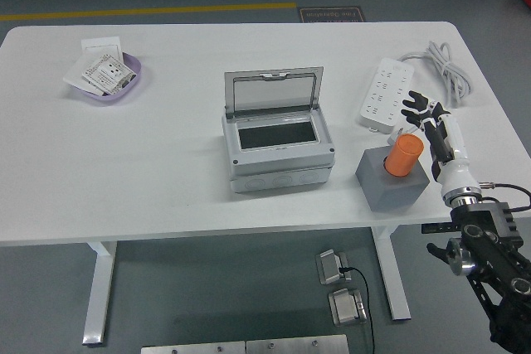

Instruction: Pick up the cylinder from the cube,place it in the box,flap close box

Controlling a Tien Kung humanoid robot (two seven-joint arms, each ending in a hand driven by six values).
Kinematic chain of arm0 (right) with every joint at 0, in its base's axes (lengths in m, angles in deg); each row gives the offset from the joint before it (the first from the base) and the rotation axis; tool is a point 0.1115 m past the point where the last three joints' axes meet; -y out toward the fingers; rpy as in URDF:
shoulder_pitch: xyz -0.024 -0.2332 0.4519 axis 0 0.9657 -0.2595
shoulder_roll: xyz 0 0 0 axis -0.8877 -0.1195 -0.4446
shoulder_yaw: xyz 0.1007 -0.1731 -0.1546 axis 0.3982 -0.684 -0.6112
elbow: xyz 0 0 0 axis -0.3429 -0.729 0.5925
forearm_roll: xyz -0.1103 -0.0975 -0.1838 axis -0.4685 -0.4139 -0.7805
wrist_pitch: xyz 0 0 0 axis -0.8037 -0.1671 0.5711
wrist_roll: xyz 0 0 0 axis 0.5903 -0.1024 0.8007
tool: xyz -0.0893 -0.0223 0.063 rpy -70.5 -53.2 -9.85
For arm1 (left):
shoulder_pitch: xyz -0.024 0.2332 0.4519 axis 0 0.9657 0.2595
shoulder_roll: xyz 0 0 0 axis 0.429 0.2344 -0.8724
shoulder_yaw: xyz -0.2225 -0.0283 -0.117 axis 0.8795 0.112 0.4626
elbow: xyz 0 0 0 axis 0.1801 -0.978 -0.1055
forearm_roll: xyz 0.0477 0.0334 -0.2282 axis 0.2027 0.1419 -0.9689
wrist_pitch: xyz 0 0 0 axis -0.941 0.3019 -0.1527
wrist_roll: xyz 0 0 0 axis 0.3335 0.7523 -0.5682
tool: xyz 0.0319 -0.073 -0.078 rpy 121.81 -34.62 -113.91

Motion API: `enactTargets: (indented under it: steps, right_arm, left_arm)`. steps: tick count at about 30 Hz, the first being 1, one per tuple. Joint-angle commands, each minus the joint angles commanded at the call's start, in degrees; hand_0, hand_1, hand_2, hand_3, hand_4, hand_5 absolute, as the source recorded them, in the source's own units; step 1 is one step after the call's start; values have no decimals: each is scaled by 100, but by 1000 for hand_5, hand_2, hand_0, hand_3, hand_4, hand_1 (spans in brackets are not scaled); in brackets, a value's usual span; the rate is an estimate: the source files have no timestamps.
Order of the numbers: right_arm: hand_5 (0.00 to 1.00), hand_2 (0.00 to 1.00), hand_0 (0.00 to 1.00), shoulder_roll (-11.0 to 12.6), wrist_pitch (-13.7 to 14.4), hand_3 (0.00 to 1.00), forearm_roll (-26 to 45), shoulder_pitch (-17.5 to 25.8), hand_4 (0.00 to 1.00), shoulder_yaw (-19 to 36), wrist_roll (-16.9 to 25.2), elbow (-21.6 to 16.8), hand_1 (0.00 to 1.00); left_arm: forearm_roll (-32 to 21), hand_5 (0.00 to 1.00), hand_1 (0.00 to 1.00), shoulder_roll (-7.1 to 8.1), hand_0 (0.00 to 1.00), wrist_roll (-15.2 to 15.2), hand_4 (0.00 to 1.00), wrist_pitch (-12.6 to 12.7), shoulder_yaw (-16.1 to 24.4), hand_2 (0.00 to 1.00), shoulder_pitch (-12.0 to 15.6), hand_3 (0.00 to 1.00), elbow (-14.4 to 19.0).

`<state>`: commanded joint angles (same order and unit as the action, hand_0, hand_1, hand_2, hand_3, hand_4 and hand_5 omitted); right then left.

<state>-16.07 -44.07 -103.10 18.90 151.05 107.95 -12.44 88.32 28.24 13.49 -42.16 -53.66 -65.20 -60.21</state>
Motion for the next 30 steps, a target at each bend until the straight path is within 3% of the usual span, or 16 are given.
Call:
enactTargets:
  steps: [8,17,18,23,24,29,30]
  right_arm:
    - [662,739,774,32,51,776,11,-43,998,-168,-20,195,717]
    - [632,725,754,40,109,765,-218,3,998,-342,-99,102,705]
    - [284,664,716,41,115,738,-233,3,867,-355,-102,93,678]
    - [284,664,716,40,159,738,-279,-3,867,-414,-127,71,678]
    - [165,660,690,40,171,736,-298,-6,801,-422,-143,69,677]
    - [165,660,690,53,192,736,-381,-2,801,-448,-236,66,677]
    - [63,643,670,62,187,711,-399,2,697,-450,-259,63,671]
  left_arm:
    - [20,176,648,8,630,-3,644,3,-13,610,-13,626,18]
    - [49,177,648,31,630,-6,645,4,-14,610,-26,626,30]
    - [49,176,648,29,630,-6,644,5,-19,609,-29,626,31]
    - [52,176,648,23,630,-4,644,5,-42,609,-51,626,43]
    - [50,177,648,25,630,-4,645,6,-47,610,-56,626,42]
    - [42,177,648,39,630,-5,645,8,-74,610,-62,626,39]
    - [40,177,648,41,630,-7,644,8,-83,610,-59,625,37]
